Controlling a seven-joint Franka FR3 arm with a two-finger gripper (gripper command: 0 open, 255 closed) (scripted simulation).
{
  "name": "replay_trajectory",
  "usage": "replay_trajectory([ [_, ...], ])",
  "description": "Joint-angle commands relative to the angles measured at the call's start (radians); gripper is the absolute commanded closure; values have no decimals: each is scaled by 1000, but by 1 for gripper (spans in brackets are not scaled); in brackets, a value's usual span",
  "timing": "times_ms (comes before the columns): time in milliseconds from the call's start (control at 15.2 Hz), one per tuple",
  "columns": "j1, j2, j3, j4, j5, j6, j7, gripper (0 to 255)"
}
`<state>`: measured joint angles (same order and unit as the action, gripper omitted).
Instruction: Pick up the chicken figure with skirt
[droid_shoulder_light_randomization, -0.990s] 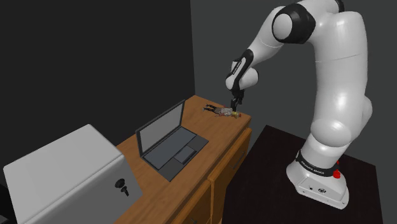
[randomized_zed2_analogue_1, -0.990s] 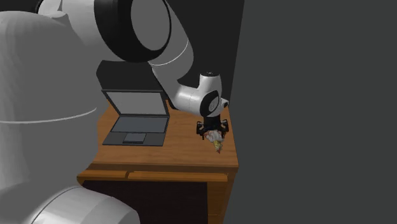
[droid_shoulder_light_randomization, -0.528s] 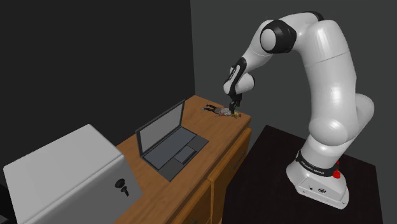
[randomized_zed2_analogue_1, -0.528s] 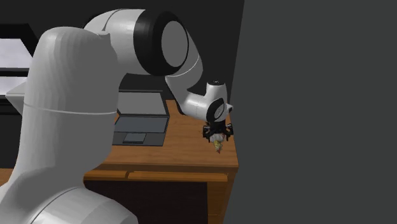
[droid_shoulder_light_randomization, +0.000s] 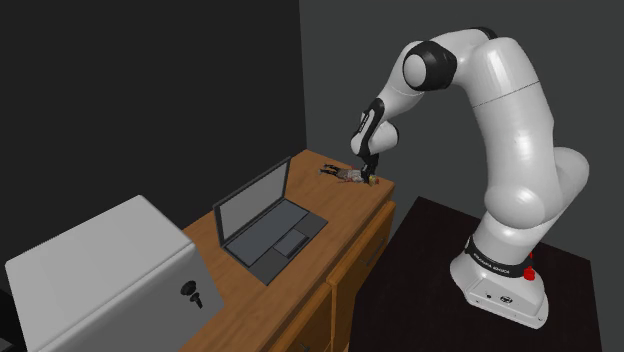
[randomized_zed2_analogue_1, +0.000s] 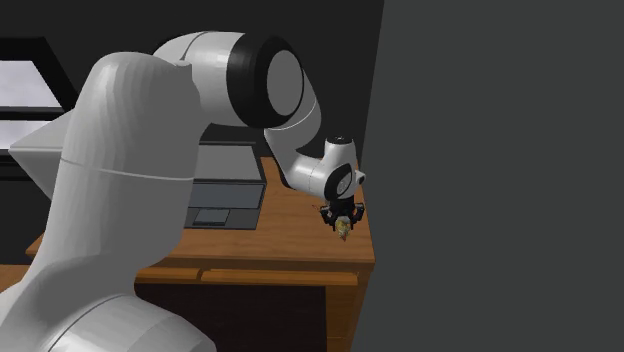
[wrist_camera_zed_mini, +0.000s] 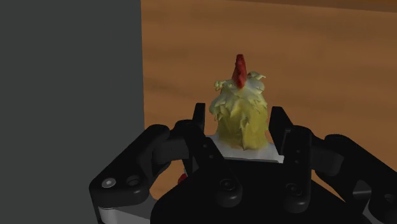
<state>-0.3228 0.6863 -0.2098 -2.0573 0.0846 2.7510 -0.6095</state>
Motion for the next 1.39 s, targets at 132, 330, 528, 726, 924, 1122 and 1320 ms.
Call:
replay_trajectory([
  [132, 0, 1, 0, 1, 0, 1, 0, 255],
  [330, 0, 1, 0, 0, 0, 1, 0, 255],
  [528, 3, -12, -3, -5, -2, -6, 1, 255],
  [726, 11, -50, -12, -19, -9, -31, 3, 255],
  [924, 18, -88, -22, -31, -16, -57, 6, 255],
  [1122, 26, -125, -31, -40, -25, -84, 9, 255],
  [1320, 34, -162, -41, -48, -33, -113, 12, 255],
])
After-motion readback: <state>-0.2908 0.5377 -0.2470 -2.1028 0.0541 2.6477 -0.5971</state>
